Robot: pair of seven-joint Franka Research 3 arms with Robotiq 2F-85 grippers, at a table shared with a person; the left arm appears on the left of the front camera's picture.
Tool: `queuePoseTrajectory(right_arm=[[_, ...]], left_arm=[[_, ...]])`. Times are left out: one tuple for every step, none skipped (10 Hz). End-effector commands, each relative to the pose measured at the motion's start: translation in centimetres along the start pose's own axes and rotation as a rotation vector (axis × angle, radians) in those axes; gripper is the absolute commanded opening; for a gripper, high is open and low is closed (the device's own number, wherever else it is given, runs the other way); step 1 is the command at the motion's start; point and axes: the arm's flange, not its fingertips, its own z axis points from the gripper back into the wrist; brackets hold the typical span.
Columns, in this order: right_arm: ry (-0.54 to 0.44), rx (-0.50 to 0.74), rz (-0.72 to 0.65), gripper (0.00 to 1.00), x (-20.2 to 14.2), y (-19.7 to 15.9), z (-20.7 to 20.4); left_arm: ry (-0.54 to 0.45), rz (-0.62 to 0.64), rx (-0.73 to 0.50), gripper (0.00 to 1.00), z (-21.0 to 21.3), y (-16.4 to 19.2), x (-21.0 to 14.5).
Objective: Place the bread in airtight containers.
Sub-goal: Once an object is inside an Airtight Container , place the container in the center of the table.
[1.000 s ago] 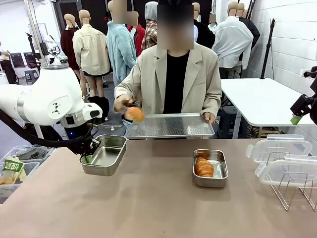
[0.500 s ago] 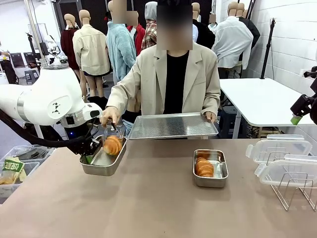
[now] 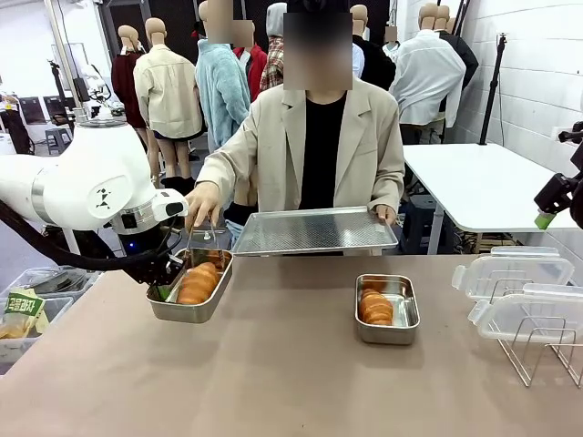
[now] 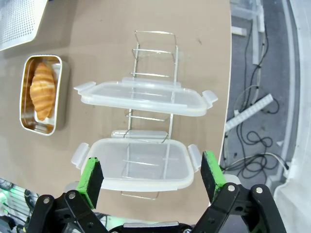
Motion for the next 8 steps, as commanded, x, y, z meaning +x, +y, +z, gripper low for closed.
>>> queuePoseTrajectory(right_arm=[[-0.001, -0.005, 0.009, 1.00, -0.03, 0.08, -0.01], [-0.001, -0.005, 0.009, 1.00, -0.03, 0.08, -0.01], [-0.001, -0.005, 0.009, 1.00, -0.03, 0.08, -0.01], [-0.001, -0.005, 0.009, 1.00, -0.03, 0.08, -0.01], [-0.001, -0.005, 0.009, 1.00, -0.03, 0.08, -0.01], [-0.001, -0.005, 0.009, 1.00, -0.03, 0.08, -0.01], [-0.001, -0.005, 0.009, 1.00, -0.03, 0.08, -0.01], [-0.001, -0.005, 0.009, 1.00, -0.03, 0.08, -0.01]], left_arm=[[-0.013, 0.000, -0.002, 0.00, 0.37, 0.19, 0.11], [-0.013, 0.000, -0.002, 0.00, 0.37, 0.19, 0.11], [-0.013, 0.000, -0.002, 0.00, 0.37, 0.19, 0.11], [-0.013, 0.000, -0.002, 0.00, 0.37, 0.19, 0.11], [-0.013, 0.000, -0.002, 0.00, 0.37, 0.19, 0.11], [-0.013, 0.000, -0.002, 0.00, 0.37, 0.19, 0.11], [-0.013, 0.000, -0.002, 0.00, 0.37, 0.19, 0.11], [-0.013, 0.000, -0.002, 0.00, 0.37, 0.19, 0.11]])
